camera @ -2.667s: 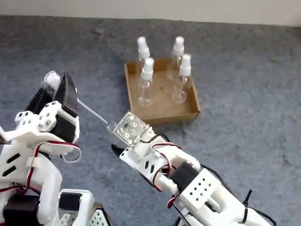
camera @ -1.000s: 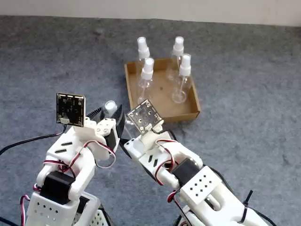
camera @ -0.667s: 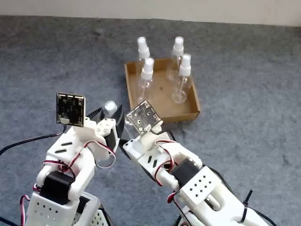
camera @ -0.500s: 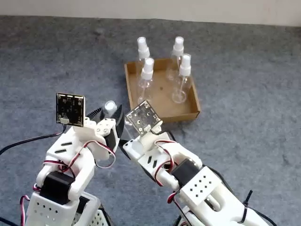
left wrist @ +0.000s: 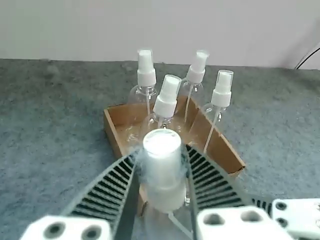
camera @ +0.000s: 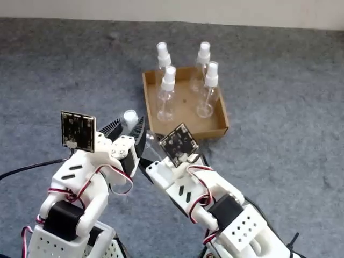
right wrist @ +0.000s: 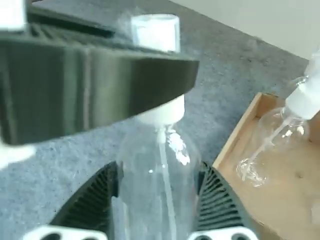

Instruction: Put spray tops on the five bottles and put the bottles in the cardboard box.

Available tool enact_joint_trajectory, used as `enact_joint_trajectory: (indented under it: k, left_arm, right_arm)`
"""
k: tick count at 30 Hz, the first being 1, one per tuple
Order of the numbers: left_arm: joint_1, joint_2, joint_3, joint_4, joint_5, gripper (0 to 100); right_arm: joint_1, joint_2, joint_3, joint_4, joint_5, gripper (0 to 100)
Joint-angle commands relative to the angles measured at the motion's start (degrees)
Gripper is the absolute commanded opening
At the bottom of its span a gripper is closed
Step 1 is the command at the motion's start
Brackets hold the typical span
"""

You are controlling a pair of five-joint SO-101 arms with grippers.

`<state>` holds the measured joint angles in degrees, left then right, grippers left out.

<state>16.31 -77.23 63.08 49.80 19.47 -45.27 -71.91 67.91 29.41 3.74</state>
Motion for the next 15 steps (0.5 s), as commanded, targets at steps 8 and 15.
enact_joint_trajectory:
  k: [8,15]
  left_arm:
    - [1.1,0.7,2.7,0.7,-0.6,1]
    - [1.0,0.6,2.4,0.8,-0.6,1]
  right_arm:
    - [1.3,-4.8,0.7,0.7,19.0,0.4]
    - [3.6,-4.1,0.6,-4.4,7.5,0.4]
